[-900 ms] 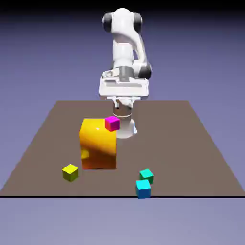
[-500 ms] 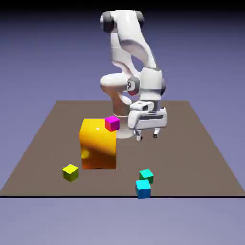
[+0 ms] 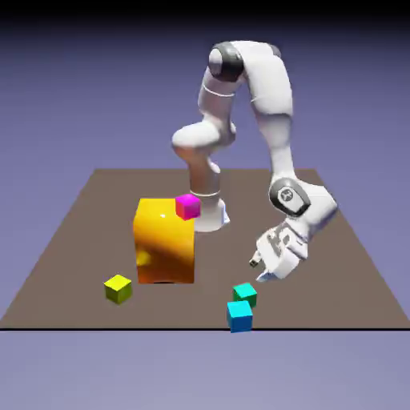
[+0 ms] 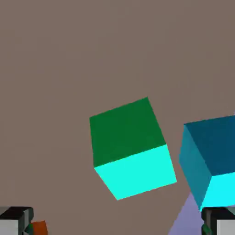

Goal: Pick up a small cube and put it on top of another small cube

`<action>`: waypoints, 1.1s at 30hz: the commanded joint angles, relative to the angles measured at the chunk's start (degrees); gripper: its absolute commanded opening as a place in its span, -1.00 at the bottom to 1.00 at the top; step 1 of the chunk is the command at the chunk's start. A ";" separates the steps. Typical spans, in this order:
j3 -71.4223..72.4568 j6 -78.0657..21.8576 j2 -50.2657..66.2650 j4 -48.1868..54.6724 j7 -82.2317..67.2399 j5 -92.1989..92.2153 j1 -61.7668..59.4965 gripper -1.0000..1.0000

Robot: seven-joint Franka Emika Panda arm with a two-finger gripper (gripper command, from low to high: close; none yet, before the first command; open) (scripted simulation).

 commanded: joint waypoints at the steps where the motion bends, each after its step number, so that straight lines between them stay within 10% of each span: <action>1: -0.51 -1.86 2.08 1.03 -0.71 -1.94 1.71 0.00; 8: -3.70 1.00 12.25 4.09 1.60 -10.11 1.40 0.00; 9: -3.70 1.00 12.25 4.09 1.60 -10.11 1.40 -1.00; 33: 20.62 -47.13 -32.38 -0.95 -10.66 18.41 -34.64 -1.00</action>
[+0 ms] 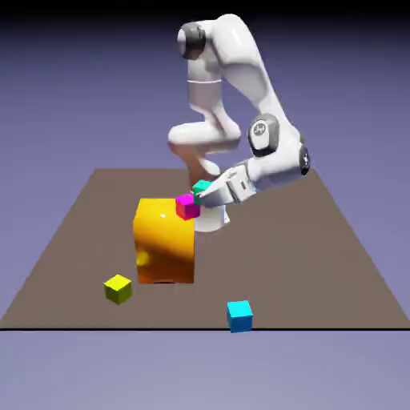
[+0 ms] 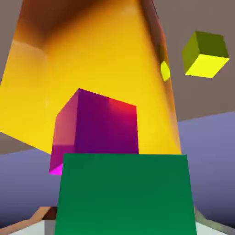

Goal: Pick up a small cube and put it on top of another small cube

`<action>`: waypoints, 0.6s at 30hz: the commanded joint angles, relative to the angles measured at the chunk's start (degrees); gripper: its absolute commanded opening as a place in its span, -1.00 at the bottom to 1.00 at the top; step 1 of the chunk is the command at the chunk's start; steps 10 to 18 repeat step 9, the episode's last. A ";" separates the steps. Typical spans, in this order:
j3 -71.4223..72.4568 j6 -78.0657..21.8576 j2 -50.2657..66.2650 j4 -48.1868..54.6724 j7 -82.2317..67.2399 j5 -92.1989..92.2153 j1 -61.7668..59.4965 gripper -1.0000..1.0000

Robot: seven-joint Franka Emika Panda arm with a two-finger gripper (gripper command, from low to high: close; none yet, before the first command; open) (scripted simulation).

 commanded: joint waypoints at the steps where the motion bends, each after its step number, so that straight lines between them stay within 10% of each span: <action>1: 0.00 0.03 0.00 0.00 -0.02 -0.08 0.02 -1.00; 6: -2.55 7.76 -1.59 -8.70 1.66 -2.85 -2.05 -1.00; 7: -2.55 7.76 -1.59 -8.70 1.66 -2.85 -2.05 1.00; 18: -1.94 5.92 -1.21 -6.62 1.26 -2.19 -1.56 1.00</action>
